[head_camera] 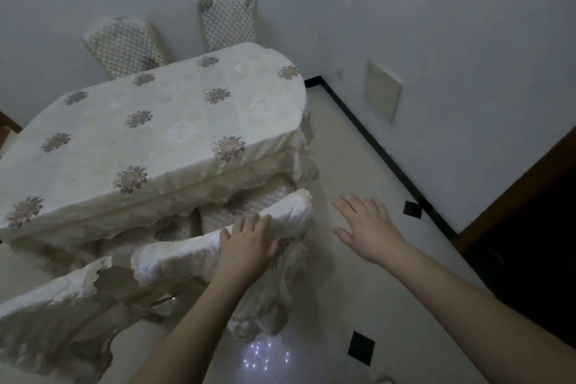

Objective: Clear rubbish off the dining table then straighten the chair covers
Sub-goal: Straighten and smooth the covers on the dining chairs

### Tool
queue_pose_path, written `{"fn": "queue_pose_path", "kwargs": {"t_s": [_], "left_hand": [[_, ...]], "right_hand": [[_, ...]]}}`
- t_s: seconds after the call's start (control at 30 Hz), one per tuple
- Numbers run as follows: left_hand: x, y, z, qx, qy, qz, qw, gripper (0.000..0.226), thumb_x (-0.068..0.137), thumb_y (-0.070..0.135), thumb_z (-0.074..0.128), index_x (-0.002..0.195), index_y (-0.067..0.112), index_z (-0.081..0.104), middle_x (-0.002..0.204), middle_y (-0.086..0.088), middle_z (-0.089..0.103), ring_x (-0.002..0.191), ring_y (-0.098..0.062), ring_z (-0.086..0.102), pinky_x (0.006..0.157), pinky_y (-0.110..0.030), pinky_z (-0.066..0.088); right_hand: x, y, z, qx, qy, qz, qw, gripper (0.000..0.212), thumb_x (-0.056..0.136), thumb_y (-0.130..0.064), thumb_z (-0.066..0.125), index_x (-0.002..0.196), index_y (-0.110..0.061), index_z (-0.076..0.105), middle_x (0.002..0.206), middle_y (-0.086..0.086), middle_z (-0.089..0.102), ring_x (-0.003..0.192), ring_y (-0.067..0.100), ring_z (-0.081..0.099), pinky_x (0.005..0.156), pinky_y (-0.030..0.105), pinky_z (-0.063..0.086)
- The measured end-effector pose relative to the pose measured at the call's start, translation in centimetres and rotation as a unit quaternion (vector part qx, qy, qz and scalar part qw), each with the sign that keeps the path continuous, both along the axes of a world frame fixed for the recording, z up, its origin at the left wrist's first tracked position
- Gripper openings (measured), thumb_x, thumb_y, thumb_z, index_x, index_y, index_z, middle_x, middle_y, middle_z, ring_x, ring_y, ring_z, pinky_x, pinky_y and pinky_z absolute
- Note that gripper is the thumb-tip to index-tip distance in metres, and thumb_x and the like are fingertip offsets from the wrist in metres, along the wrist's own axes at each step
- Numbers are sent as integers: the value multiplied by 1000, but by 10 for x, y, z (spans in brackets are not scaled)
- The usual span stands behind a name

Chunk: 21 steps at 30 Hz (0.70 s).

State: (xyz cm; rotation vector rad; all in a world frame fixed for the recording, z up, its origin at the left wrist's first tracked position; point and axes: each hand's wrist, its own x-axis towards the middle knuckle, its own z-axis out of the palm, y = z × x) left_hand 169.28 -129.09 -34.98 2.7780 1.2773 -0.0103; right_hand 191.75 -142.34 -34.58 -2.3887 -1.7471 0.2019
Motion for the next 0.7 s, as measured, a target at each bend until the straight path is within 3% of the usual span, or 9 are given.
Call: {"fn": "queue_pose_path", "kwargs": {"t_s": [0.13, 0.33, 0.7], "left_hand": [[63, -9, 13, -24, -23, -22, 999, 53, 92, 54, 42, 140, 32, 40, 143, 5, 46, 125, -20, 48, 101, -42, 37], [151, -24, 37, -7, -45, -80, 996, 52, 91, 53, 46, 138, 30, 45, 138, 5, 50, 125, -20, 48, 99, -38, 37], [265, 45, 81, 10, -89, -152, 984, 54, 91, 60, 40, 138, 33, 42, 130, 10, 53, 119, -15, 51, 97, -38, 41]], "right_hand": [[49, -32, 2, -11, 10, -27, 1000, 68, 88, -58, 25, 146, -24, 34, 151, -3, 35, 141, 20, 26, 115, 42, 13], [106, -54, 12, 14, 1, -71, 997, 77, 83, -62, 11, 145, -24, 38, 150, -3, 38, 140, 21, 30, 114, 43, 17], [203, 20, 56, 41, -28, -114, 992, 80, 81, -66, 9, 143, -27, 41, 145, -4, 44, 135, 20, 36, 111, 40, 21]]}}
